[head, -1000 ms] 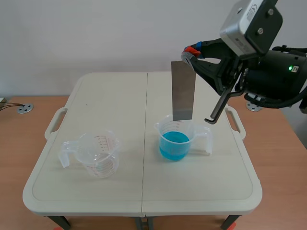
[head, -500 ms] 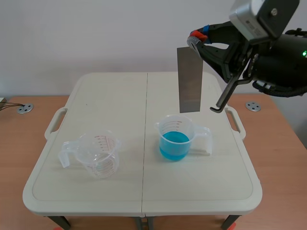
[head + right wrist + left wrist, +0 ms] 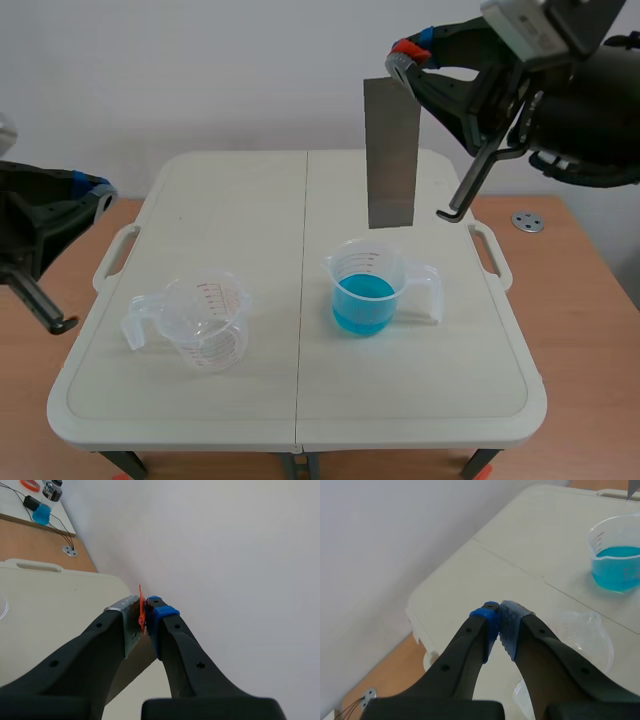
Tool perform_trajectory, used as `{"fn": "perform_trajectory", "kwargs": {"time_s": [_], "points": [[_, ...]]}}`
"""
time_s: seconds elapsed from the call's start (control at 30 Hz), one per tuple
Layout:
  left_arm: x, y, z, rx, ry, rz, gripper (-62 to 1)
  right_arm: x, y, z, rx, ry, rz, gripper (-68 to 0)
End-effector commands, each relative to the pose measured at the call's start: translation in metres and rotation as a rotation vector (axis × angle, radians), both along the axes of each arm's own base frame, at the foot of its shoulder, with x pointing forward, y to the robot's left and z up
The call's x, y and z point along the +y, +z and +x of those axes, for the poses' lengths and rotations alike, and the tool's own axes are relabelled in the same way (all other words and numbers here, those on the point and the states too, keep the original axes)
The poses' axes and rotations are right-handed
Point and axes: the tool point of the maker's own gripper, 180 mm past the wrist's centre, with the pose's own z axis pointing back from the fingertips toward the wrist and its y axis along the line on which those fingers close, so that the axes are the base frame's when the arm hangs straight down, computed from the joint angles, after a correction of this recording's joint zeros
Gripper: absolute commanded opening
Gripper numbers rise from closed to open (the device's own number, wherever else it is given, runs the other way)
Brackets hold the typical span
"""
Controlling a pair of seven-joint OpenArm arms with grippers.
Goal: Hold the metal plate by the orange handle, dip it into the blue solution, take it out and point at it, then put the plate back in the beaker on the left.
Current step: 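Raise the plate and point at it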
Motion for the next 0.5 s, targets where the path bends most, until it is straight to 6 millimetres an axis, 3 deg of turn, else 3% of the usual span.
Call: {"fn": "perform_trajectory", "kwargs": {"time_s": [0.0, 0.47], "points": [[-0.008, 0.008, 0.005, -0.021, -0.018, -0.018, -59.1, 0.002, 0.017, -0.004, -0.049, 0.020, 0.016, -66.2], [-0.065, -0.014, 0.045, 0.011, -0.097, -0.027, -59.1, 0.002, 0.019, -0.005, -0.052, 0.021, 0.017, -66.2]]}}
